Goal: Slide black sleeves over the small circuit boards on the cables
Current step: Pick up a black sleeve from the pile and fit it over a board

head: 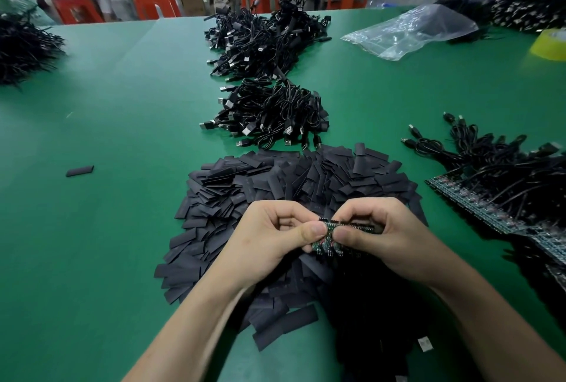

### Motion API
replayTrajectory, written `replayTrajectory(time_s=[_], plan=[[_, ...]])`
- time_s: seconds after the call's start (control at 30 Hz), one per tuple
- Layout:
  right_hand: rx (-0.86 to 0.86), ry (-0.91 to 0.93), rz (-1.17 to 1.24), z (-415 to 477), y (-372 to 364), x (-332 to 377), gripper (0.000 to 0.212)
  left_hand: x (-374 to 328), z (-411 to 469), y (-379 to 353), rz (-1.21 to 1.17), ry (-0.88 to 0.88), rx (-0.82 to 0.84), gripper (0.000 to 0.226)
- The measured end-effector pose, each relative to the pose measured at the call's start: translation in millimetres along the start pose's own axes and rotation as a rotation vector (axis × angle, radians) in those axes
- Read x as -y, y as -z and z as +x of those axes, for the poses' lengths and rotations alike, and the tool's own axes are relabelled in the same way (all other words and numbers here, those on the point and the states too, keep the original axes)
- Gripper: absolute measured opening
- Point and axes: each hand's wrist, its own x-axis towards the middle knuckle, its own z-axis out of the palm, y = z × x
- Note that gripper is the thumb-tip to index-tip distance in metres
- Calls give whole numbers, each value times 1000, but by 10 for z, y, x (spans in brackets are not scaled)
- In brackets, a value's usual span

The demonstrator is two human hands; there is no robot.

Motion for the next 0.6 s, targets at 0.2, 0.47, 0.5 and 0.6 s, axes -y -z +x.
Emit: replayTrajectory(time_s=[0.2,0.47,0.5,0.6], plan=[[41,-5,67,4,-22,29,4,-6,-12,-21,-40,16,26,12],[-43,-149,-147,-97,292,99,18,-23,-19,-20,-107,-27,-1,9],[-101,-130,-235,-118,301,111,20,-28,-20,-17,-106,-52,0,8],[-253,126,-494,-125,197,208,27,-19,-7,-7,-2,-193,-9,5]])
